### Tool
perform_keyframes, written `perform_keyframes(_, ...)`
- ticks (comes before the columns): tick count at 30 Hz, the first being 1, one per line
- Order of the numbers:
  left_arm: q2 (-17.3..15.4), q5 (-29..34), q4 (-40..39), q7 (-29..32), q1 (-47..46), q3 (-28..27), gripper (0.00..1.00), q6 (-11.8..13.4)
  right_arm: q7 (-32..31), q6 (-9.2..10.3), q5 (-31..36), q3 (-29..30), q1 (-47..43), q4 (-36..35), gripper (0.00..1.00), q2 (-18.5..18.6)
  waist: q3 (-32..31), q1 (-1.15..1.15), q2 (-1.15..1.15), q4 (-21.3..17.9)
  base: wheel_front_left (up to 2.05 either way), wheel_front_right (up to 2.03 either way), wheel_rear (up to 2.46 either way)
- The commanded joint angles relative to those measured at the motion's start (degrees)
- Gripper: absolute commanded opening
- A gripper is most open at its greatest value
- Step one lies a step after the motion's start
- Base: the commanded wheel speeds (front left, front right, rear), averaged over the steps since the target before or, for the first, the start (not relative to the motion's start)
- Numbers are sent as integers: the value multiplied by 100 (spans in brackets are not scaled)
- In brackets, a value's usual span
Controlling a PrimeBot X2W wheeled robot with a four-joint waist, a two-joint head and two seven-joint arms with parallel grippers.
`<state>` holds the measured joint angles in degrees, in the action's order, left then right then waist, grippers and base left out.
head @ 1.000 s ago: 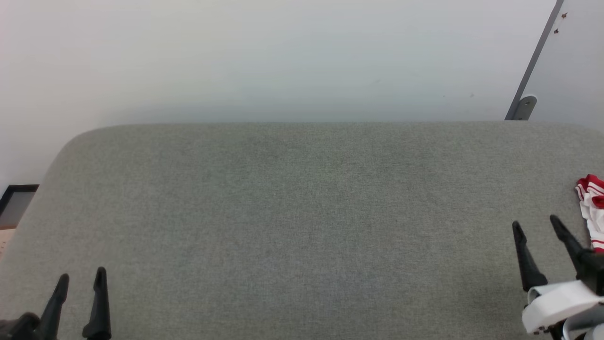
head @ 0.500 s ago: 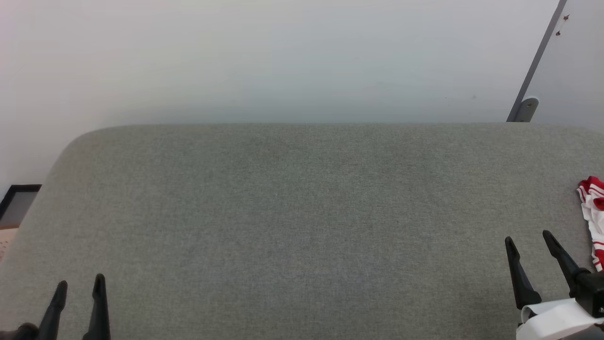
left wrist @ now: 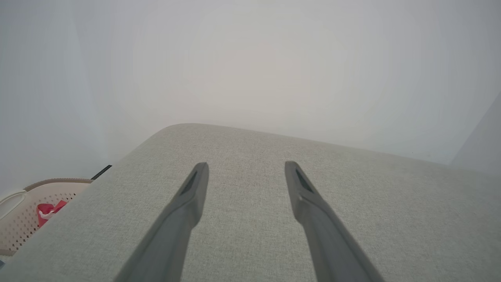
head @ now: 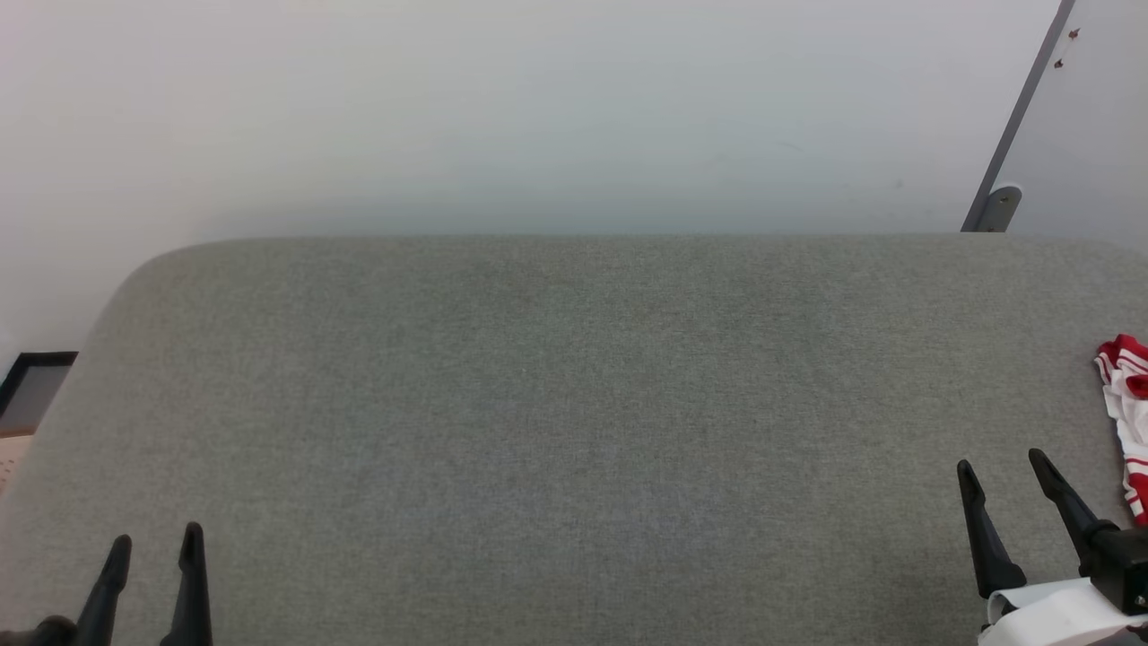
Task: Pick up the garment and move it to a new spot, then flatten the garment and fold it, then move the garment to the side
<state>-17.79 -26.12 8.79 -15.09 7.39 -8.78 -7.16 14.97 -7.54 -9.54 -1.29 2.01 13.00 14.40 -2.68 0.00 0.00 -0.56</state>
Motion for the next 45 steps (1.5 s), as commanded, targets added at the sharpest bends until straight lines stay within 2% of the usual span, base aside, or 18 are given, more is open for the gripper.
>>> perform_keyframes(1,20,37,-16,-5,68,-8,100,-34,27,12,25,20,-52,-29,100,-19,1,0,0,-4,0,0,0)
perform_keyframes(2,10,-3,0,2,7,2,0,-15,0,0,-3,7,0,-1,0,-8,1,0,0,-4,0,0,0)
perform_keyframes(5,138,-51,143,21,25,43,0,-14,-38,0,-53,-5,-51,138,0,-80,2,0,0,-4,0,0,0)
perform_keyframes(23,449,-1594,229,528,-315,78,0,-19,-540,1,-1989,190,75,117,0,-328,43,0,0,5,0,0,0)
perform_keyframes(45,743,-3033,309,994,-624,121,0,-25,-995,3,-3785,360,193,101,0,-561,91,0,0,15,0,0,0)
